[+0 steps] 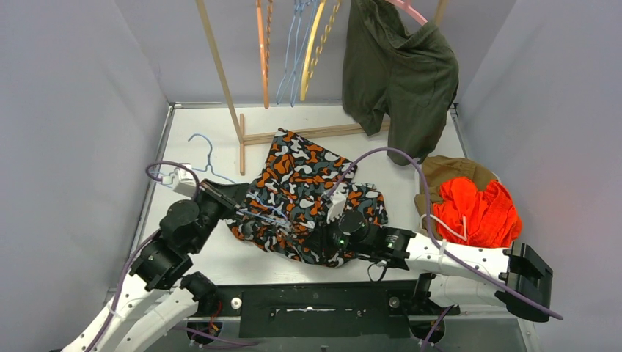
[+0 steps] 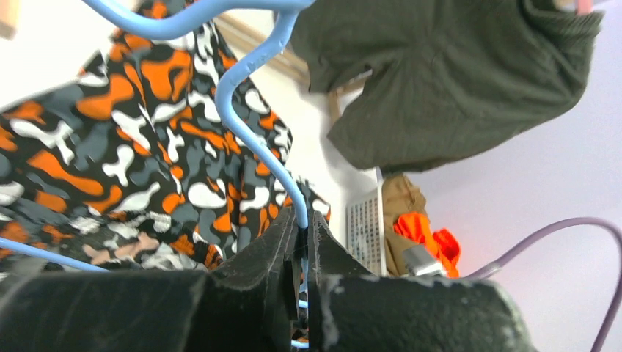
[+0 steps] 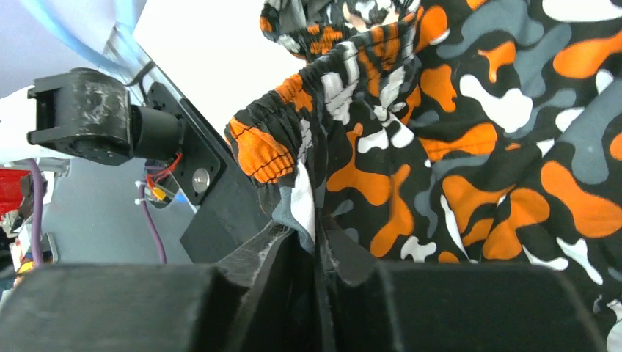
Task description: Remove the shorts from the hanger
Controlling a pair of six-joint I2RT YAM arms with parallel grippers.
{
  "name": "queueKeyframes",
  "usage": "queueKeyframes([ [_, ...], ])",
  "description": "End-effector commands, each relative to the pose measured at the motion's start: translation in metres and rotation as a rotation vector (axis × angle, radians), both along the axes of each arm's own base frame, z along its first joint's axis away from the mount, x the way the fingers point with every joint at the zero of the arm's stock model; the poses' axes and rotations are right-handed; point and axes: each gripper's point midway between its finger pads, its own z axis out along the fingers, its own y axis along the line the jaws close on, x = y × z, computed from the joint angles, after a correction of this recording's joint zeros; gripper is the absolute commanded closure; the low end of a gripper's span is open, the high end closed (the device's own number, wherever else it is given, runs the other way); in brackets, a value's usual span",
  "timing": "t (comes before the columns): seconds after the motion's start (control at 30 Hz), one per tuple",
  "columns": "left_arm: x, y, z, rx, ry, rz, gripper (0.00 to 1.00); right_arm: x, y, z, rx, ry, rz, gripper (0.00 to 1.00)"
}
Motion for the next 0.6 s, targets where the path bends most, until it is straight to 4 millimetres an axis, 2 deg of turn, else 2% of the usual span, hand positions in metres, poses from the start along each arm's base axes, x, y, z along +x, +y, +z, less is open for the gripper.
queueKeyframes([
  [0.0, -0.001, 0.036, 0.022, 0.105, -0.045, 0.127, 1.00, -0.006, -0.004, -0.006, 0.011, 0.027, -0.005, 0.91],
  [0.03, -0.002, 0.039, 0.023, 0.112, -0.045, 0.135, 1.00, -0.004, -0.007, -0.013, -0.015, 0.036, -0.026, 0.90],
  [0.07, -0.003, 0.040, 0.024, 0.116, -0.047, 0.136, 1.00, -0.001, -0.012, -0.020, -0.048, 0.048, -0.055, 0.84],
  [0.1, -0.004, 0.039, 0.025, 0.113, -0.049, 0.127, 1.00, 0.004, -0.018, -0.027, -0.086, 0.053, -0.096, 0.74],
  [0.13, -0.005, 0.037, 0.025, 0.109, -0.051, 0.116, 1.00, 0.007, -0.024, -0.033, -0.134, 0.064, -0.128, 0.67],
  [0.2, -0.006, 0.029, 0.026, 0.097, -0.057, 0.077, 1.00, 0.014, -0.030, -0.031, -0.184, 0.063, -0.182, 0.59],
  [0.27, -0.007, 0.020, 0.024, 0.089, -0.055, 0.034, 1.00, 0.016, -0.025, -0.015, -0.144, 0.036, -0.170, 0.47],
  [0.33, -0.008, 0.010, 0.022, 0.081, -0.056, -0.014, 1.00, 0.016, -0.015, 0.009, -0.058, -0.015, -0.129, 0.39],
  [0.47, -0.008, -0.009, 0.018, 0.070, -0.054, -0.097, 1.00, 0.007, -0.001, 0.058, 0.115, -0.119, -0.019, 0.29],
  [0.57, -0.006, -0.017, 0.014, 0.063, -0.042, -0.125, 1.00, -0.003, 0.006, 0.084, 0.203, -0.161, 0.058, 0.26],
])
